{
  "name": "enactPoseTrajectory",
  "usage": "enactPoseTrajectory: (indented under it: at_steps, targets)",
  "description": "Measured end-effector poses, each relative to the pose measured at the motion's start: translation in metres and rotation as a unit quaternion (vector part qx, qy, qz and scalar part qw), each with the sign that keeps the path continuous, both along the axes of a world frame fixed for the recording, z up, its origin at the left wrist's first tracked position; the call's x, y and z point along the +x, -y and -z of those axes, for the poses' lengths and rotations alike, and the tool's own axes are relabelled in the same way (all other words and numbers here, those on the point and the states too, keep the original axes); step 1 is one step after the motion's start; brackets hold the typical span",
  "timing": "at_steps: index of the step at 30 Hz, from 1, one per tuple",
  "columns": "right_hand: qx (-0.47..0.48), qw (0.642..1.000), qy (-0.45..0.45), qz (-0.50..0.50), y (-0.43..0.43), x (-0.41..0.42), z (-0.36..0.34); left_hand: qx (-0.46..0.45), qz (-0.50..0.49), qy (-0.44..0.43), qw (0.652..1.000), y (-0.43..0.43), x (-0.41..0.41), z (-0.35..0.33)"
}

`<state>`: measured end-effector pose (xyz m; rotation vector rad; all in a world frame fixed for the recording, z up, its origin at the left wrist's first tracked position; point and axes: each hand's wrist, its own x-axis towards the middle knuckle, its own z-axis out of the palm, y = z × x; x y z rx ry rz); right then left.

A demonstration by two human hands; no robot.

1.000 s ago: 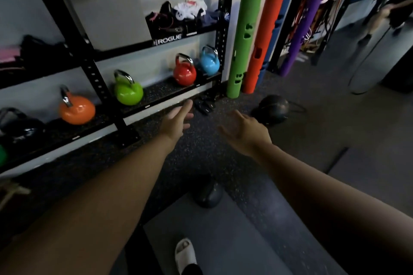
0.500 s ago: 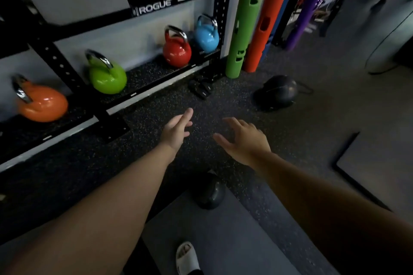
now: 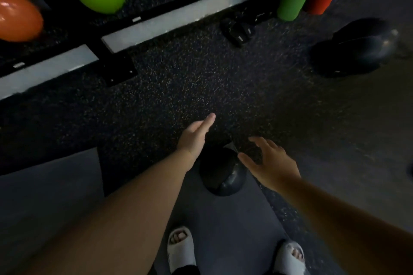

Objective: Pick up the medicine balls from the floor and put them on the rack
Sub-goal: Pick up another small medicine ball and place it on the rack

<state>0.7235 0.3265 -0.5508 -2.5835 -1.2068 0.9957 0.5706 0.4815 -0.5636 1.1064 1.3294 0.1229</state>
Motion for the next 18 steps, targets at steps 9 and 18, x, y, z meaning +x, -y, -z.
enactPoseTrajectory:
  at_steps: [9, 18]
  targets:
    - [-0.035, 0.999, -0.031, -0.006, -0.012, -0.007, 0.226, 0.003, 0.018, -0.048, 0.999, -0.009, 0.013, 0.235]
    - [-0.053, 0.997, -0.055, 0.0, -0.046, -0.002, 0.333, -0.086, 0.011, -0.13, 0.988, -0.007, -0.006, 0.351]
